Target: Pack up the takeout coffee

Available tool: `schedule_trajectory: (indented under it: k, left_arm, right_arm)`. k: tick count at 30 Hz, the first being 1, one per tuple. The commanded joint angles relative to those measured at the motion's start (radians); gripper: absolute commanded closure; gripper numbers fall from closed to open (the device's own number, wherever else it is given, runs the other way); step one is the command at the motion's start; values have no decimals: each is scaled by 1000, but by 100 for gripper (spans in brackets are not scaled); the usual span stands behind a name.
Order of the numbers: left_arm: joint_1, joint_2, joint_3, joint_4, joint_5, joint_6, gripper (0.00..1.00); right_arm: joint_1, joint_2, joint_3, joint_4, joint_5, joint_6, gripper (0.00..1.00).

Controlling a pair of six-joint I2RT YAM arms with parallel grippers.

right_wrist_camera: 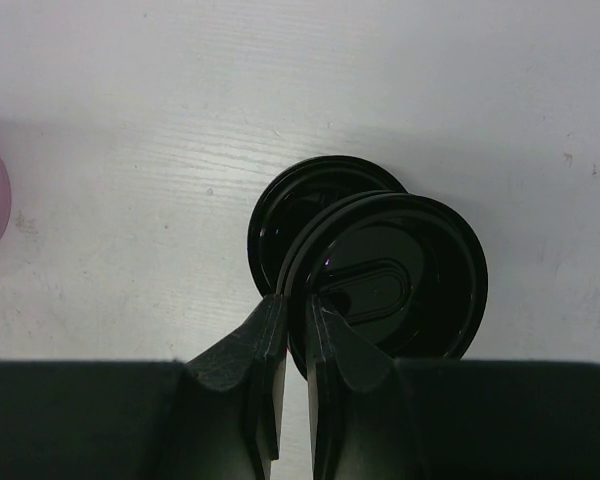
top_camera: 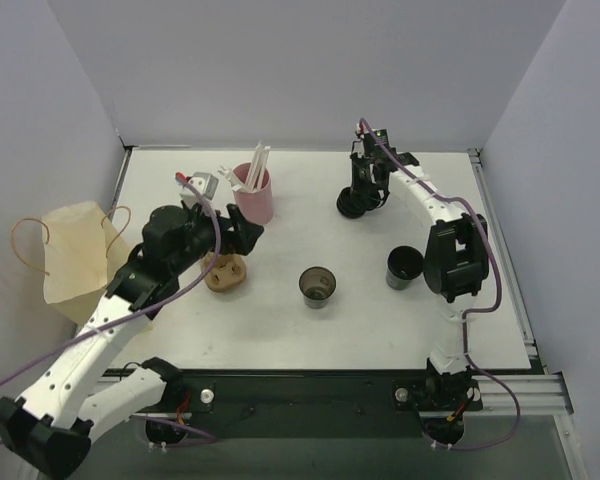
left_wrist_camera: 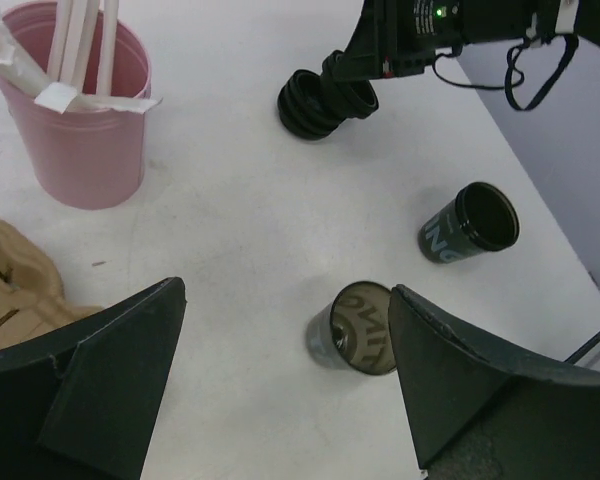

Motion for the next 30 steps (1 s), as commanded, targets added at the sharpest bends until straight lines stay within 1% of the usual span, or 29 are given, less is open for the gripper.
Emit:
schedule_trajectory:
  k: [1,2,3,4,5,6,7,11,12,13,14,19,22,24,26,29,30]
  left_arm:
    - [0,193,180,138,5,-122,9]
    - [-1,286,213,149,6,-135,12]
    - [-3,335,247,157,3,-164,16]
    - [-6,384,329,162,2,-172,19]
    - [-12,479,368,163,5,-173,23]
    - [-17,522,411,171,9,-178,24]
    - [-17,606,479,175,22,-181,25]
    - [-23,783,612,256,92,-245,30]
    - [-27,814,633,279,109,-259,33]
    - [-29,878,659,312,129,-273,34]
    - [-32,908,699,321,135,-293,35]
    - [-58,1082,785,404,152,-334,40]
    - [-72,1167,854,395,134,-333,42]
    - [-75,1210,929,332,99,-327,42]
    - [-76,1265,959,317,92,-325,43]
    - [-76,1317,983,338,106,-345,43]
    - [-78,1326,983,368,114,-350,43]
  right_arm:
    - [-12,-106,-12,5,-43,8,88]
    - [-13,-113,-16,8,-57,11,88]
    - [-15,-119,-19,11,-60,14,88]
    - [-19,-129,-24,20,-63,22,88]
    - [-22,-134,-32,26,-77,29,88]
    - [-27,-136,-33,31,-86,36,88]
    - [-28,-137,-30,37,-97,43,88]
    - [-28,-143,-27,40,-108,43,88]
    - [-32,-146,-29,40,-108,40,88]
    - [-33,-155,-36,46,-108,40,88]
    - [-35,-160,-42,49,-108,43,88]
    - [-48,-200,-102,92,-131,60,89]
    - [-55,-217,-131,112,-135,63,89]
    - [-61,-229,-147,124,-137,72,89]
    - [-64,-231,-164,146,-146,79,89]
    - [-71,-225,-162,155,-161,83,89]
    - [-73,-219,-161,155,-166,83,89]
